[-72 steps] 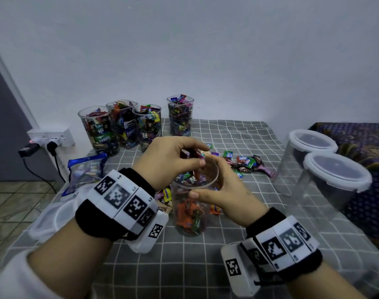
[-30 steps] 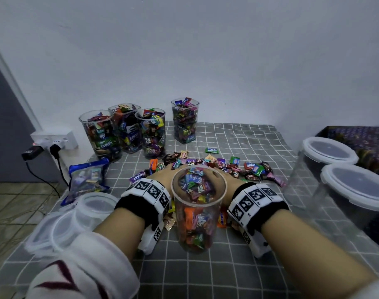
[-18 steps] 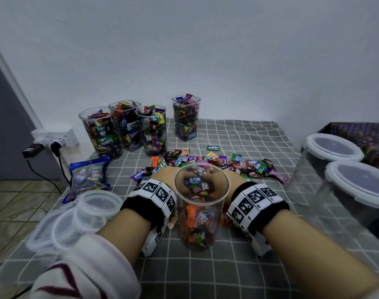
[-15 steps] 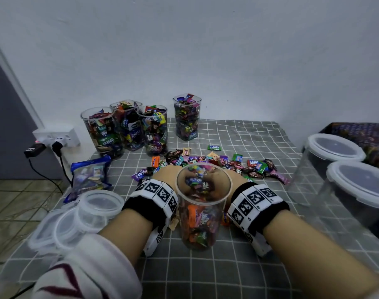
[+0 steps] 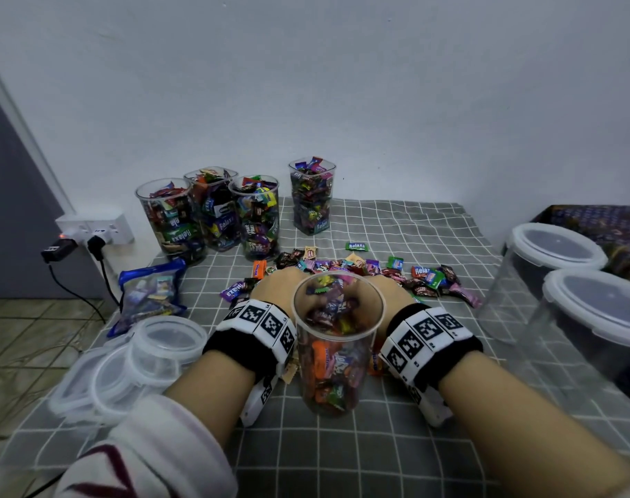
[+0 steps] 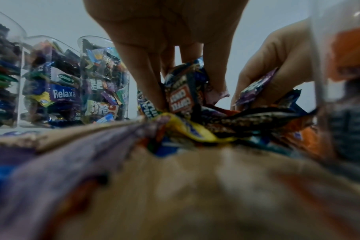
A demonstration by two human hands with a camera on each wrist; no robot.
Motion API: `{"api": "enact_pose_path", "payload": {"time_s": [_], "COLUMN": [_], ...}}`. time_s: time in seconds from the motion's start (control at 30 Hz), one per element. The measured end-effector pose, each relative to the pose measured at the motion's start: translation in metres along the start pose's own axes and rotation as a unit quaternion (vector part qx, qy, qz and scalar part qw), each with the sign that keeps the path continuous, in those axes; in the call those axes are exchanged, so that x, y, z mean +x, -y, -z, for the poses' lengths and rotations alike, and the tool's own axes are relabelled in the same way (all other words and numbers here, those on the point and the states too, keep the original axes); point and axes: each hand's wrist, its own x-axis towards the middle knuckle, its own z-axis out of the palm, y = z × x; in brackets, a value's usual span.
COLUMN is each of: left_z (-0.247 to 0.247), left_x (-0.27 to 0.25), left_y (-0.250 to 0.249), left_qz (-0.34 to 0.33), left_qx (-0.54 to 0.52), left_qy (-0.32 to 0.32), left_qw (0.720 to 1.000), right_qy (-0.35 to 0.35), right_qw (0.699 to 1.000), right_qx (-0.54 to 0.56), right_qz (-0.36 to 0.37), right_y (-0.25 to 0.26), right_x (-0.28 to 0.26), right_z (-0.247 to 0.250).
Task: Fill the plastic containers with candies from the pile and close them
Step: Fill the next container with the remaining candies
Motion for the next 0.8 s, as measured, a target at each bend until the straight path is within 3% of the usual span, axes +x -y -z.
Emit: {"api": "enact_pose_path", "payload": {"time_s": [0.43,0.63,0.8], "left_z": [0.005,0.007,0.013], "left_x": [-0.012,-0.017,-0.030], "left_y": [-0.001,-0.004,-0.003], "left_qz": [-0.020,-0.007,0.000], "left_qx": [-0.046,-0.064,-0.150], "left_qy": [-0.127,-0.134,-0.175], "left_qw": [0.991,0.989,0.973], "right_qy": [-0.078,-0.156,-0.230], "right_qw": [0.991,0.973,0.936], "right_qx": [0.098,0.160,0.261], "right_qz": [-0.053,-0.058,-0.052], "right_y": [-0.002,-0.008,-0.014], "right_x": [-0.020,-0.034,-0.048], "right_z": [0.015,0.016,0.026]}}
